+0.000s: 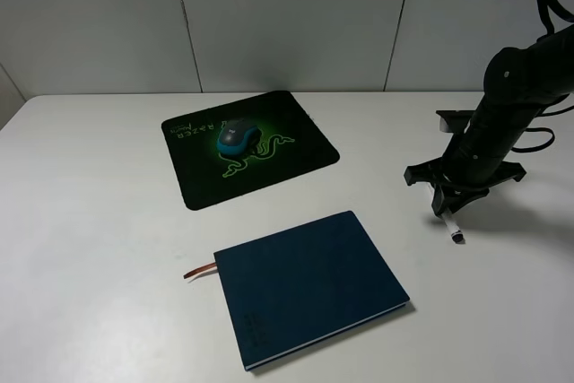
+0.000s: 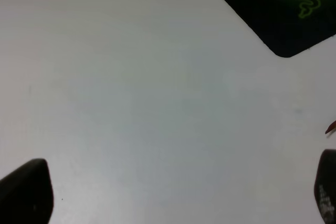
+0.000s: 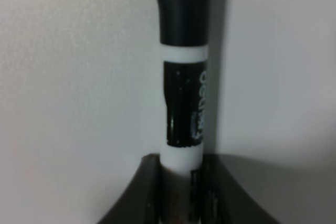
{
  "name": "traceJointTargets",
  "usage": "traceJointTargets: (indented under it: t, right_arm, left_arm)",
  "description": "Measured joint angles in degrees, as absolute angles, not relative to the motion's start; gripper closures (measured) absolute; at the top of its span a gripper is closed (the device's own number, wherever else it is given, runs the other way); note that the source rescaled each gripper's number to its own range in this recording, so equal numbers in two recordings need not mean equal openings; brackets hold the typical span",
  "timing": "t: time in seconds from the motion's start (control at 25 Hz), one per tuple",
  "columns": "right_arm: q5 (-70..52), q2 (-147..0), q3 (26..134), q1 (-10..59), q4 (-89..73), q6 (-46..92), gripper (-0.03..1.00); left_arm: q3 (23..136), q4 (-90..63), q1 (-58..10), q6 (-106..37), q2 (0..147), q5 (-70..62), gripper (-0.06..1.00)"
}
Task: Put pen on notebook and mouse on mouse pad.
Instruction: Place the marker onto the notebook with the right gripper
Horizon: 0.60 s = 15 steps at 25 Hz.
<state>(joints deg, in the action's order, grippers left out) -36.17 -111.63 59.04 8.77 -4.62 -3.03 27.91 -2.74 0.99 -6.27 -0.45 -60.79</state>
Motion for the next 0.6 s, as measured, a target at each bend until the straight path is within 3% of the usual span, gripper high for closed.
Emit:
traceJointTargets:
  t: [0.6]
  right_arm:
    - [-41.9, -101.4, 59.0, 8.8, -5.3, -3.0, 0.97]
  left_arm:
    - [27.9, -2.8, 1.0, -6.3, -0.4, -60.8, -0.05]
